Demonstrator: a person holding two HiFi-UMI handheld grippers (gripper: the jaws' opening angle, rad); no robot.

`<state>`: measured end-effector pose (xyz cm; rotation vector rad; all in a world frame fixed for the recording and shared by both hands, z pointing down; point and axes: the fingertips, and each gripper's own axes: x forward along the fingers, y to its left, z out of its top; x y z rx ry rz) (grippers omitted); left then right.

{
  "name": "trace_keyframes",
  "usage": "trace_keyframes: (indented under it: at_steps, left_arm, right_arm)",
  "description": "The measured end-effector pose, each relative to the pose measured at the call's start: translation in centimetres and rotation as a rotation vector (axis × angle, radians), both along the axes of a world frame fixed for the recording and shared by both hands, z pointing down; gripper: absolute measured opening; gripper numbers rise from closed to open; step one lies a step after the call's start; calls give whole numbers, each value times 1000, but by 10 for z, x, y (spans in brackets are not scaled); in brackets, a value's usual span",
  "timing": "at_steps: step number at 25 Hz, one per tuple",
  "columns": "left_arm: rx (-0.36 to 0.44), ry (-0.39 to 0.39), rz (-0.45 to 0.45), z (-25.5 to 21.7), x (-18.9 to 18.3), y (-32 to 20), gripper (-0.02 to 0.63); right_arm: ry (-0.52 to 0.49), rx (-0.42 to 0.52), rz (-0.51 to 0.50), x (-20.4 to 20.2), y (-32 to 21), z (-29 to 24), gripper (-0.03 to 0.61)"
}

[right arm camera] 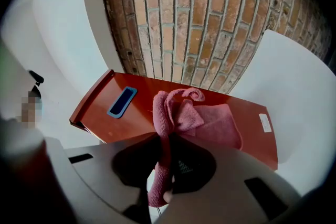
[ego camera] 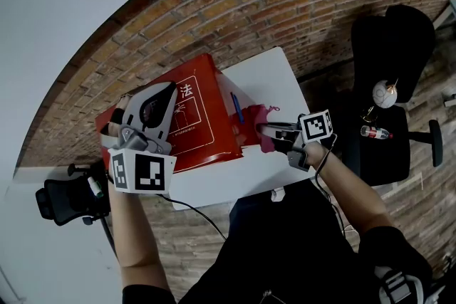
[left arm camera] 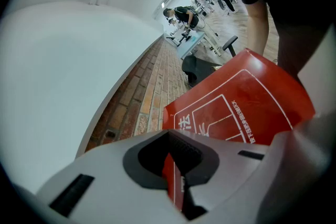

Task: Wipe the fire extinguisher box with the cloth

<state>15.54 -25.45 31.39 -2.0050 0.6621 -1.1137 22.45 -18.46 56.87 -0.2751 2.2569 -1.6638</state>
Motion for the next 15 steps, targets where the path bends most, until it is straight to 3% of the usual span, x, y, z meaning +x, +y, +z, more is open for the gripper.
trace_keyframes:
  at_steps: [15]
  left_arm:
    - [-3, 0, 0, 1, -1, 0, 28]
  right_arm:
    - [-78, 31, -14, 1, 2, -40, 64]
